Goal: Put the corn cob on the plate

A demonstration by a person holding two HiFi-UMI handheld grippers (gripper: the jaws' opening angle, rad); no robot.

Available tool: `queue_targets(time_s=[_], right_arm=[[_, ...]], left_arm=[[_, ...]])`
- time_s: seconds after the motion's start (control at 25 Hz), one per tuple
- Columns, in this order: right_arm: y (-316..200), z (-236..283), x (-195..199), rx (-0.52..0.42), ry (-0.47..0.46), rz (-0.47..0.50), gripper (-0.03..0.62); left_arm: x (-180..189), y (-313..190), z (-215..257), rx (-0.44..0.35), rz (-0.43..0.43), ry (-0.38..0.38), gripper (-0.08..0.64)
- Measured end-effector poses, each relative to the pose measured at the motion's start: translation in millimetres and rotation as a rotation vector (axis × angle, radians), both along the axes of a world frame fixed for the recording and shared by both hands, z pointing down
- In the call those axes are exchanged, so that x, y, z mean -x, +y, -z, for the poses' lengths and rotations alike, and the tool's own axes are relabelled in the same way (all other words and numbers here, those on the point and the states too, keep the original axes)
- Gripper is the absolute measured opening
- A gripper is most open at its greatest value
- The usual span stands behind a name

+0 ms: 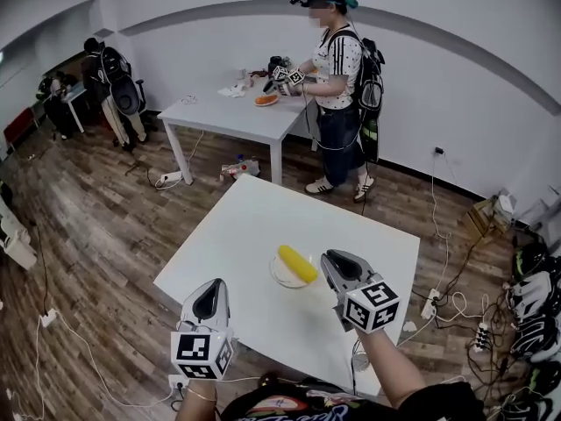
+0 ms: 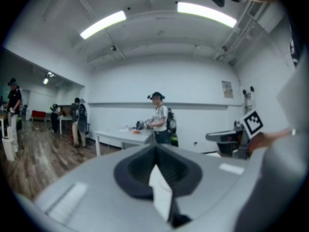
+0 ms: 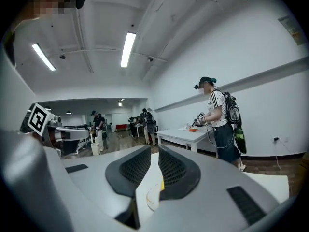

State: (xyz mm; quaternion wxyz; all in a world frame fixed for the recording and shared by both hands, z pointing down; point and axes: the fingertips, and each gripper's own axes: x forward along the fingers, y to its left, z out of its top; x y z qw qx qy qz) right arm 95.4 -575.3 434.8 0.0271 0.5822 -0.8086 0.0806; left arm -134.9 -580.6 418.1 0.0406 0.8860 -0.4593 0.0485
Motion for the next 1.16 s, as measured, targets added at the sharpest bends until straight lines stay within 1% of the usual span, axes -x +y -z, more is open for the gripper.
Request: queue_targets(time_s=[0.08,0.24,0.4,0.44,0.56,0.6,0.76,0.92,1.0,1.16], right_arm=[[7,14,5,-0.035,-0.014,0.019,0.040],[19,26,9,-0.065,-0.012,0.027,0.026],[26,28,7,-0.067,-0.019,0.024,0.025],[27,27,7,-0.067,-0.017,0.022,0.026],[27,18,6,-0.056,-0.010,0.004,0.025],[27,14,5,-0.047,-0.015,-0.004,0.025],[30,4,1,-0.016,-0.038,-0.020,0.025],[36,3,2,-0.015,-0.041,-0.021,0.026],[37,1,3,-0.011,-0.045,-0.020,0.025],[40,-4,6,0.001,-0.054,-0.021,0.025]], left_arm=[[-3,0,0,0.009,-0.007,0.022,-0.003],[-11,3,1,-0.013,-0.018,-0.018,-0.003],[-14,5,1,0.009,-0.029,0.012,-0.003],[-13,5,0,0.004,-0.023,0.002,-0.003],[-10,5,-4,-0.025,-0.008,-0.086,-0.003],[-9,6,-6,-0.025,-0.009,-0.102,-0.003],[-10,6,-6,-0.014,-0.011,-0.099,-0.003],[-6,11,-4,-0.029,0.000,-0.090,-0.003],[-4,10,-4,-0.025,0.005,-0.082,-0.003],[-1,10,-8,-0.017,0.007,-0.089,-0.003]])
